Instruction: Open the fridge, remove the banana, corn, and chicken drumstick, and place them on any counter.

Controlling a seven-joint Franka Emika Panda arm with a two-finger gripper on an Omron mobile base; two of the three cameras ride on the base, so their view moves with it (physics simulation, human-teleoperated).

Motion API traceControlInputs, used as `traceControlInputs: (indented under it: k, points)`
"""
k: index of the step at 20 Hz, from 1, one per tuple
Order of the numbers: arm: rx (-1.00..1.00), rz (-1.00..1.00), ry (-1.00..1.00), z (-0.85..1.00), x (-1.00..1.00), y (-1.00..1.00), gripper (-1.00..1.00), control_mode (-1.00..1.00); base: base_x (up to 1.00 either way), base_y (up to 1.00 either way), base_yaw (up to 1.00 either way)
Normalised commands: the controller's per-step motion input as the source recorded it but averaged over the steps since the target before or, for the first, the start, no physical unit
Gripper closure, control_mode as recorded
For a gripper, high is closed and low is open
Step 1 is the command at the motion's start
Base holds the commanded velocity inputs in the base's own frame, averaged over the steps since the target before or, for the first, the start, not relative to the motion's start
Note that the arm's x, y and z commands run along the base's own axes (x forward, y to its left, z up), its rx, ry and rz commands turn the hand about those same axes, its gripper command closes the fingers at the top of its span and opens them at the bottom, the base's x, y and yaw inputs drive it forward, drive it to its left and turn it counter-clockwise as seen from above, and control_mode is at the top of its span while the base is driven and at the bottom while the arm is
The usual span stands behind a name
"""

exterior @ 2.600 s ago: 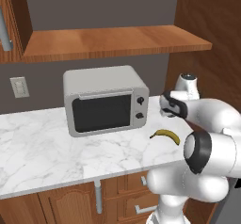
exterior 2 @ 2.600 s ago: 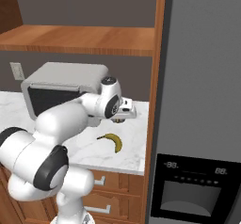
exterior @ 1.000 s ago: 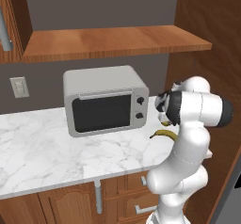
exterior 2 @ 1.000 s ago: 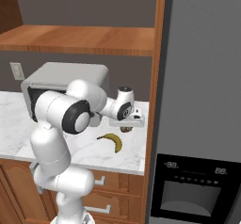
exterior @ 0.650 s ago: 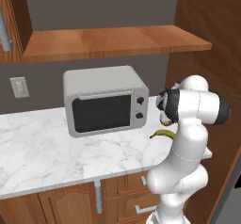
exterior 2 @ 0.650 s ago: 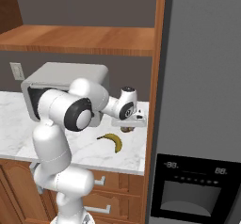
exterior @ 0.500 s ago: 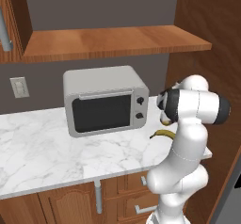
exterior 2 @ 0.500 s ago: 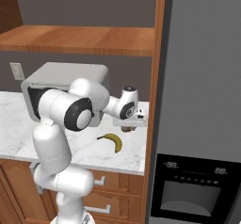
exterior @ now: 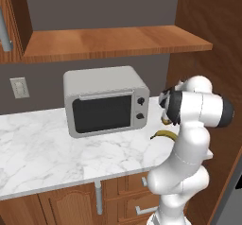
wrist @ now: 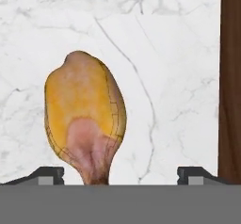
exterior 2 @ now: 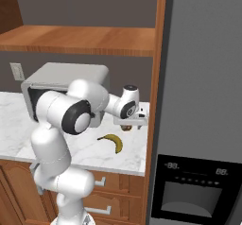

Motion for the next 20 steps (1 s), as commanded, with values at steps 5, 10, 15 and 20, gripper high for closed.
traceControlInputs:
  k: [5, 10, 15, 20]
  points:
    - [0.00, 0.00, -0.14, 0.30, -0.33, 0.01, -1.00, -1.00, 0.00, 0.00, 0.00]
    - [0.00, 0.00, -0.19, 0.41, -0.54, 0.09, -1.00, -1.00, 0.00, 0.00, 0.00]
    - [0.00, 0.00, -0.12, 0.64, -0.61, 0.13, -1.00, -1.00, 0.00, 0.00, 0.00]
    - [0.00, 0.00, -0.10, 0.81, -0.70, 0.29, -1.00, -1.00, 0.00, 0.00, 0.00]
